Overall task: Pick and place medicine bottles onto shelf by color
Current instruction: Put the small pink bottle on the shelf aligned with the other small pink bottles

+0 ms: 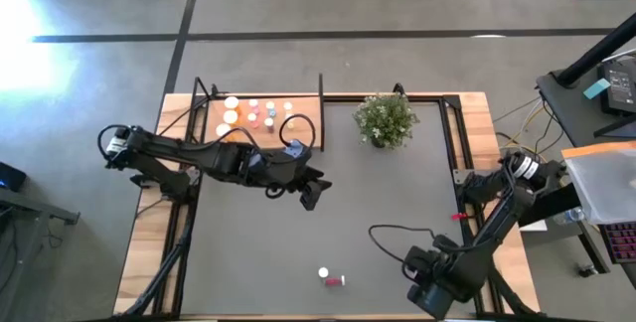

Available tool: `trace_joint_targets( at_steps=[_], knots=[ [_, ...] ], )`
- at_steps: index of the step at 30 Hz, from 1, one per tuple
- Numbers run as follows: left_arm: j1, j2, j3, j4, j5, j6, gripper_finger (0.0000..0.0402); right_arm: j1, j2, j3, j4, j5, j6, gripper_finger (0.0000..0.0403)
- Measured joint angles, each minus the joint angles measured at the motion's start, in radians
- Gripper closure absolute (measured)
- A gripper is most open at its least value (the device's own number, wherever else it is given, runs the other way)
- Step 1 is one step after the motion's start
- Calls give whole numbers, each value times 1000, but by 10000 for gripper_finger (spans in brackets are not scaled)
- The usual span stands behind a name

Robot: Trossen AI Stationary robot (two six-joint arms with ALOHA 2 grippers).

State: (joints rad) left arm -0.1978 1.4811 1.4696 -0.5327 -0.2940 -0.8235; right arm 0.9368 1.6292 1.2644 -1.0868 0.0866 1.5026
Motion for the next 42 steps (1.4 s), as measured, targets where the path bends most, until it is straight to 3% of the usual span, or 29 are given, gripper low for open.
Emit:
trace_joint_targets(
  at_steps=[8, 16, 28, 42],
  knots=[
    [0, -45, 3, -1, 8, 29, 219, -134, -46, -11, -72, 55, -223, 281],
    [-1, -91, 2, -6, 21, 85, 219, -352, -57, -16, -67, 79, -485, 281],
    [-1, -149, -4, -67, 30, 147, 219, -706, -21, 50, 263, 72, -849, 282],
    [-1, -226, -4, -105, 29, 187, 219, -863, 158, 277, 255, 61, -1032, 278]
  ],
)
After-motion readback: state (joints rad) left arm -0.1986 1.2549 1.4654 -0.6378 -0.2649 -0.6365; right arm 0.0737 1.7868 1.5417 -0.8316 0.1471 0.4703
